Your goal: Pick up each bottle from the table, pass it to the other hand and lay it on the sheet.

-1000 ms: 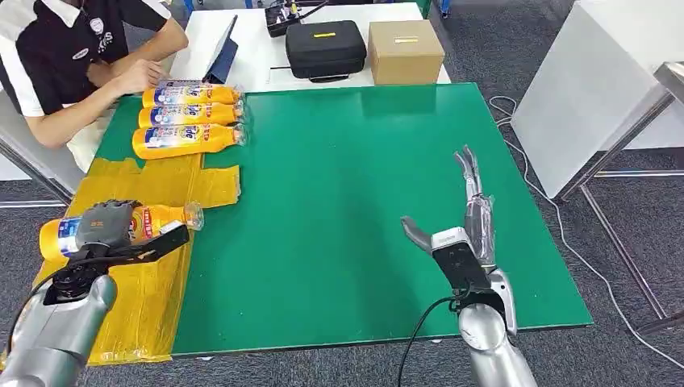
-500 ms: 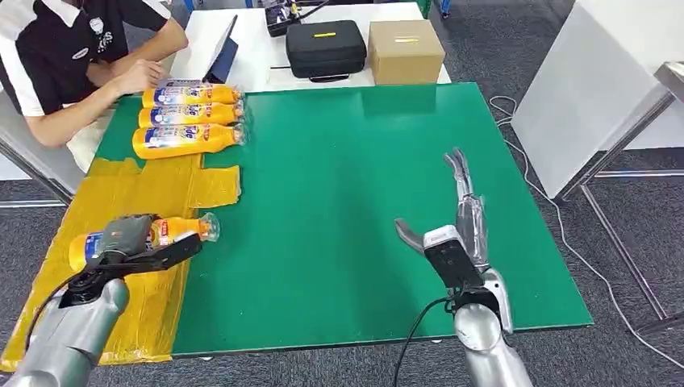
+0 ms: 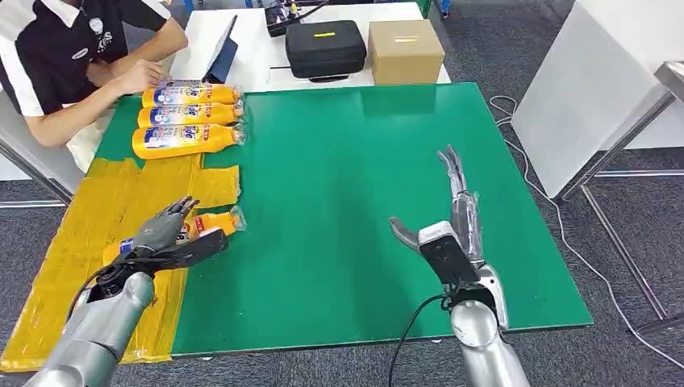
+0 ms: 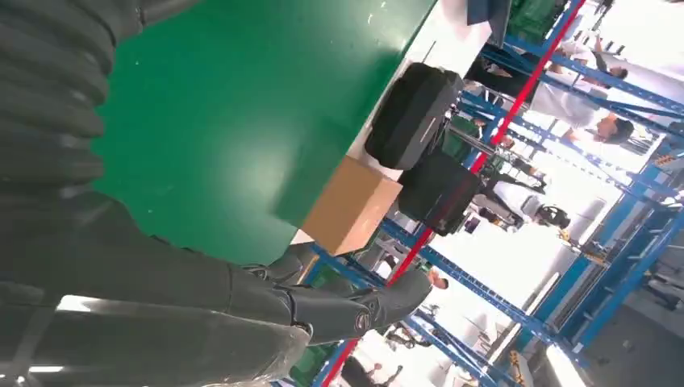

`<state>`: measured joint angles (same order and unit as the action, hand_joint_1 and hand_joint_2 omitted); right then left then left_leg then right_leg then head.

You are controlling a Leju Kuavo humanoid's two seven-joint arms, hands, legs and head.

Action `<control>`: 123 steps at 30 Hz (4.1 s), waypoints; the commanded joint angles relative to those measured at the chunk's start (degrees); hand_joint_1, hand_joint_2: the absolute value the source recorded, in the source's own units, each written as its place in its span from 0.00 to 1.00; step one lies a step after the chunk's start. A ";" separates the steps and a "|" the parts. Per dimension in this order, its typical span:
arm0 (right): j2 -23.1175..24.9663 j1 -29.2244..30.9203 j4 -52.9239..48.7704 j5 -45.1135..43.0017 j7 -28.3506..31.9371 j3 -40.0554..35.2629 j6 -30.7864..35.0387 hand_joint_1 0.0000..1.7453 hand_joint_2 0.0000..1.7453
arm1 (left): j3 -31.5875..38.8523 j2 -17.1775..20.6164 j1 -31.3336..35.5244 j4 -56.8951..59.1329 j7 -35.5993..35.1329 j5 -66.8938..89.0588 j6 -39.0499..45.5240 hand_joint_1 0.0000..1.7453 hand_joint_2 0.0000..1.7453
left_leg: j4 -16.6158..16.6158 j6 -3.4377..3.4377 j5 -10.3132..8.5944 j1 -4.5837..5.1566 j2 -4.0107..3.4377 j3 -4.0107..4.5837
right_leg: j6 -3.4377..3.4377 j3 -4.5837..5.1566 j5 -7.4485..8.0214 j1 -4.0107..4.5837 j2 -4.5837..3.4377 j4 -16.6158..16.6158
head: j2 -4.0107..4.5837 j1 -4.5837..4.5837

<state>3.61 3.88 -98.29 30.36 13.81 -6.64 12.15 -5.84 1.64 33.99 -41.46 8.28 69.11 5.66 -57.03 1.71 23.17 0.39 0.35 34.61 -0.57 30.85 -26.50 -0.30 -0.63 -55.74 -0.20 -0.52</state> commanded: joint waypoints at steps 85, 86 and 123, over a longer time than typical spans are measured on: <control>-1.26 4.75 5.27 -18.79 0.79 -5.60 -13.48 0.00 1.00 | -9.20 -10.79 -12.78 -31.76 4.54 -65.21 -8.80 0.00 1.00 | 0.04 -0.06 0.08 0.01 0.03 -0.11 | -0.02 -0.17 -0.03 -0.01 0.01 0.10 | 0.02 0.04; -1.44 4.67 5.29 -19.11 0.50 -5.43 -14.77 0.00 1.00 | -9.32 -10.63 -12.78 -31.63 4.53 -64.53 -8.74 0.00 1.00 | 0.04 -0.04 0.06 0.03 0.04 -0.07 | -0.02 -0.12 -0.02 -0.02 0.02 0.08 | 0.02 0.02; -1.73 5.21 10.64 -19.73 3.11 -0.76 -24.55 0.00 1.00 | -9.81 -7.64 -10.36 -24.50 4.38 -67.21 -16.69 0.00 1.00 | 0.06 -0.16 0.16 -0.07 0.06 -0.35 | -0.01 -0.46 -0.09 0.06 0.11 0.22 | 0.02 0.02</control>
<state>0.98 7.36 -91.19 10.88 16.66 -7.72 -12.20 -14.12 -7.63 21.21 -70.64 13.07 2.19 -10.78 -57.04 1.73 23.19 0.41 0.45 34.64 -0.58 30.84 -26.50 -0.32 -0.60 -55.72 -0.17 -0.50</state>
